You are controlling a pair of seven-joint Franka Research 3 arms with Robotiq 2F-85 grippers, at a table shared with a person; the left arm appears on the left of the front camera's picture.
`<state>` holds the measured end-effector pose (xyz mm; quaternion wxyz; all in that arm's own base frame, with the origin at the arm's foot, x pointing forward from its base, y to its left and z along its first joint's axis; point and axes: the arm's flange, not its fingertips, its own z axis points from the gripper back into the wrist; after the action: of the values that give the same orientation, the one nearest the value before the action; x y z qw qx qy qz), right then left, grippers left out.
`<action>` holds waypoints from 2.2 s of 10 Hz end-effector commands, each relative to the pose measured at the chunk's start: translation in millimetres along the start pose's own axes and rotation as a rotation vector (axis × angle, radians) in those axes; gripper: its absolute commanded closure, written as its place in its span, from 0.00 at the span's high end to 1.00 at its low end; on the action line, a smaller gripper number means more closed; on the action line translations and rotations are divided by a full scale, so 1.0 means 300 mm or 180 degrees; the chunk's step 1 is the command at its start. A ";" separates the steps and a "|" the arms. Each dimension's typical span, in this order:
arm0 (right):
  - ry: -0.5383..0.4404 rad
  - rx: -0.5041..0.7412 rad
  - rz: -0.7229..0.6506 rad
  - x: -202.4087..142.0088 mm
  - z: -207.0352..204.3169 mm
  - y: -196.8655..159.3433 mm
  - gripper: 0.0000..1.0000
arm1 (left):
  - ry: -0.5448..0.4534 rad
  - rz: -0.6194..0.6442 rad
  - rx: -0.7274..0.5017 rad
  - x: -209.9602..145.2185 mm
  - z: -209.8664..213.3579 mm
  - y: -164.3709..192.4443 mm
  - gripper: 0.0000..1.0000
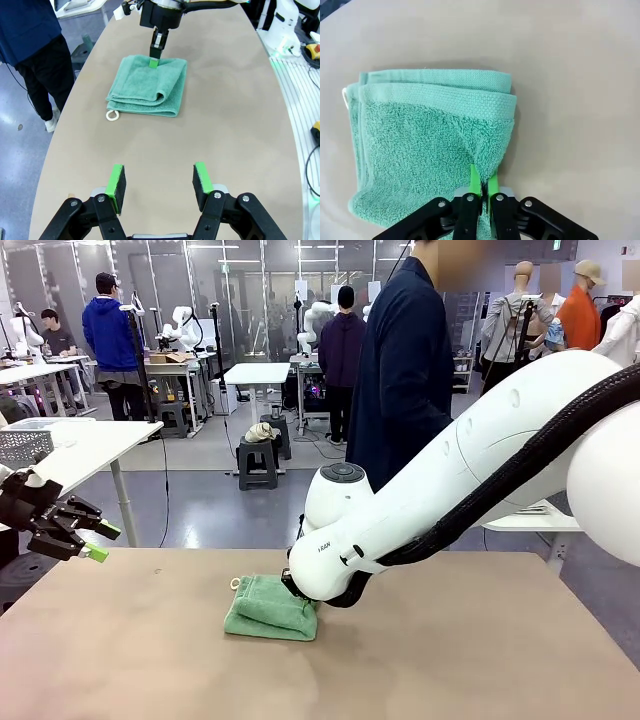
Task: Fold the towels and place them in the basket.
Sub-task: Place the folded Towel with hook on the right side of the table.
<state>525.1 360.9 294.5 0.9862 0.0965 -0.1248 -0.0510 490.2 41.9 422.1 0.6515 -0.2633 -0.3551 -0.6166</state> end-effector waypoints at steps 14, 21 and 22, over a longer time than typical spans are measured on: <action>-0.0410 -0.0462 0.0225 0.344 0.259 -1.195 0.06 | -0.0004 -0.0001 0.0006 0.003 0.002 -0.002 0.69; -0.0255 -0.0658 0.0256 0.423 0.319 -1.395 0.06 | -0.0004 -0.0001 0.0006 0.003 0.002 -0.002 0.69; -0.0285 -0.0668 0.0254 0.433 0.310 -1.397 0.06 | -0.0004 -0.0001 0.0006 0.003 0.002 -0.002 0.69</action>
<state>586.5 -76.3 330.0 0.9861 -0.0095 -0.1613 -0.0395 490.2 42.1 421.9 0.6517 -0.2633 -0.3550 -0.6164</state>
